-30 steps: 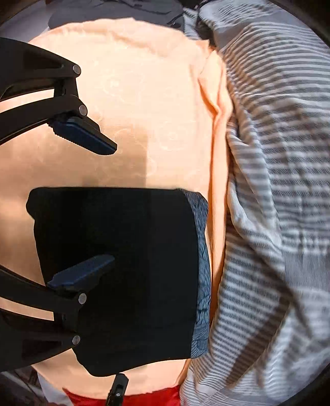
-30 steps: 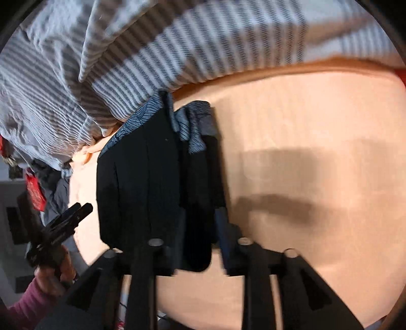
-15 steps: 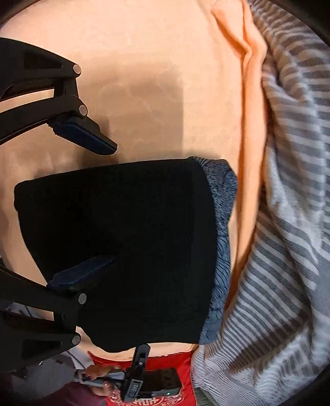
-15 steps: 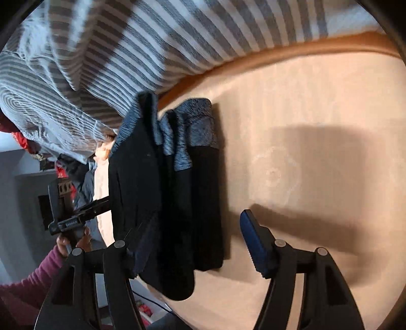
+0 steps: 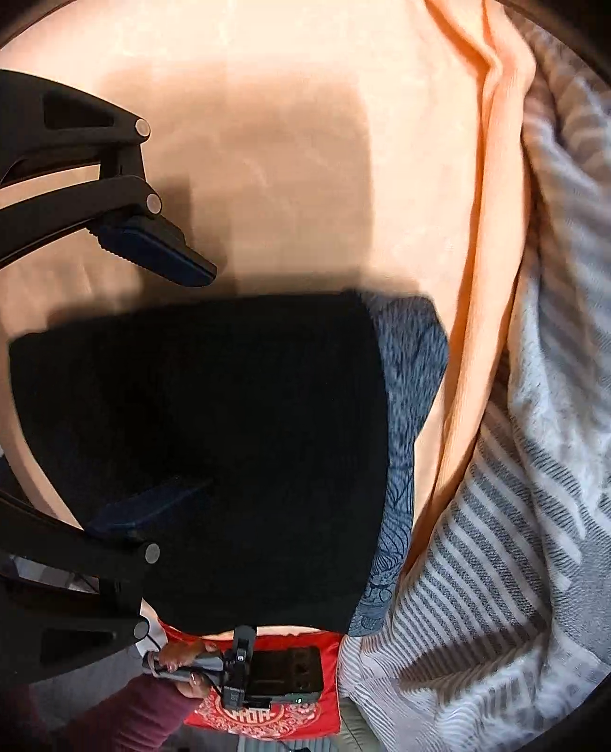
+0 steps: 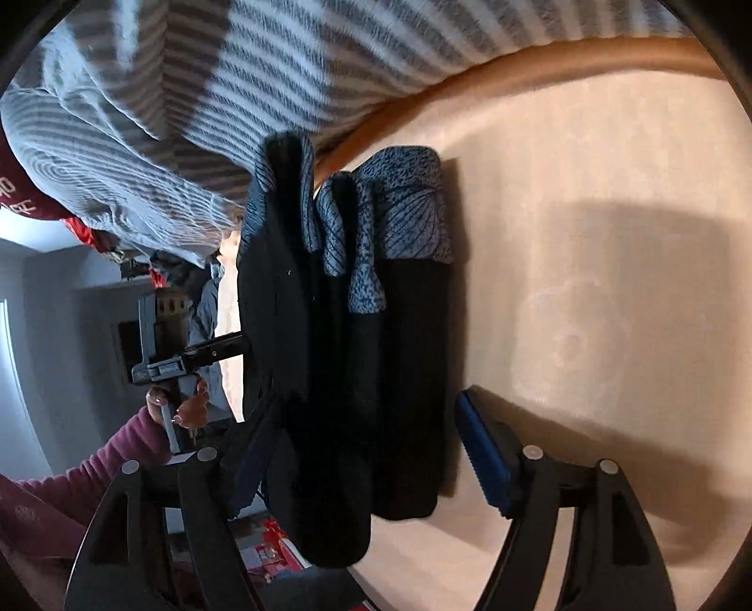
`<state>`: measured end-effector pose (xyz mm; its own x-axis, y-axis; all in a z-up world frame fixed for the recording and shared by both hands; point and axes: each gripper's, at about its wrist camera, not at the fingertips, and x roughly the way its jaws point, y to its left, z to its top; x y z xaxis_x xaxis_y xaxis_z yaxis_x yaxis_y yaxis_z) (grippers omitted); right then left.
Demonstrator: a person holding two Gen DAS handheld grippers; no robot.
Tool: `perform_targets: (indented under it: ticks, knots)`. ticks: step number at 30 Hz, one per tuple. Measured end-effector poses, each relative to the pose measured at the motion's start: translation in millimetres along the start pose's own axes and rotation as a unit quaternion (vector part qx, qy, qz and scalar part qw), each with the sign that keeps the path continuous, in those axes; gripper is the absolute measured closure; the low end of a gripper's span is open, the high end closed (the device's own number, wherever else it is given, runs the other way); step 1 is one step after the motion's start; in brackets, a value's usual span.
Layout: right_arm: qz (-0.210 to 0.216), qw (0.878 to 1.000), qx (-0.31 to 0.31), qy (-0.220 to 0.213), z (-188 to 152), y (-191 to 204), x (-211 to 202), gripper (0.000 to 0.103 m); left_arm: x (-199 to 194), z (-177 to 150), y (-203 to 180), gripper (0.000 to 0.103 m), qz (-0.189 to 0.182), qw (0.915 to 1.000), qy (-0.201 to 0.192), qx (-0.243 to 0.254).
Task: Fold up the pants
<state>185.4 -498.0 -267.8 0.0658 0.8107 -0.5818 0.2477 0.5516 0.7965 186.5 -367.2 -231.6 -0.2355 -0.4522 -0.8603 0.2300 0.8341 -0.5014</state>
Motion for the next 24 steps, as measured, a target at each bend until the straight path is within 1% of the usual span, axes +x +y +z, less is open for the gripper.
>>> perform_targets:
  ticks: [2, 4, 6, 8, 9, 10, 11, 13, 17, 21, 24]
  knots:
    - [0.002, 1.0, 0.001, -0.002, 6, 2, 7, 0.025, 9, 4, -1, 0.015, 0.002, 1.0, -0.003, 0.004]
    - [-0.005, 1.0, 0.0, -0.002, 10, 5, 10, 0.025, 14, 5, -5, 0.015, 0.007, 0.9999, -0.01, 0.004]
    - [-0.005, 1.0, 0.016, -0.005, 14, 4, 9, 0.027, 14, 3, -6, 0.015, 0.016, 0.9996, -0.022, 0.0]
    - [-0.012, 0.999, 0.038, -0.008, 13, 3, 8, 0.039, 10, -1, -9, 0.025, 0.015, 0.9992, -0.038, 0.001]
    - [-0.014, 0.999, 0.04, -0.01, 12, 4, 7, 0.043, 8, -3, -14, 0.033, 0.014, 0.9988, -0.048, 0.006]
    - [-0.016, 0.999, 0.038, -0.014, 10, 7, 5, 0.051, 5, -5, -18, 0.04, 0.016, 0.9985, -0.053, 0.007]
    - [-0.017, 0.999, 0.036, -0.019, 7, 11, 3, 0.055, 2, -7, -21, 0.042, 0.02, 0.9982, -0.057, 0.007]
    - [-0.016, 0.999, 0.033, -0.03, 3, 19, 0, 0.058, 2, -7, -29, 0.049, 0.027, 0.9975, -0.064, 0.005]
    - [0.008, 0.998, 0.047, -0.046, -9, 28, -7, 0.06, -17, -17, -45, 0.05, 0.028, 0.996, -0.084, 0.016]
    - [0.025, 0.997, 0.045, -0.05, -31, 38, -24, 0.061, -31, -30, -71, 0.05, 0.033, 0.9953, -0.085, 0.033]
    - [0.031, 0.997, 0.047, -0.056, -51, 43, -37, 0.061, -42, -47, -86, 0.05, 0.039, 0.9947, -0.084, 0.044]
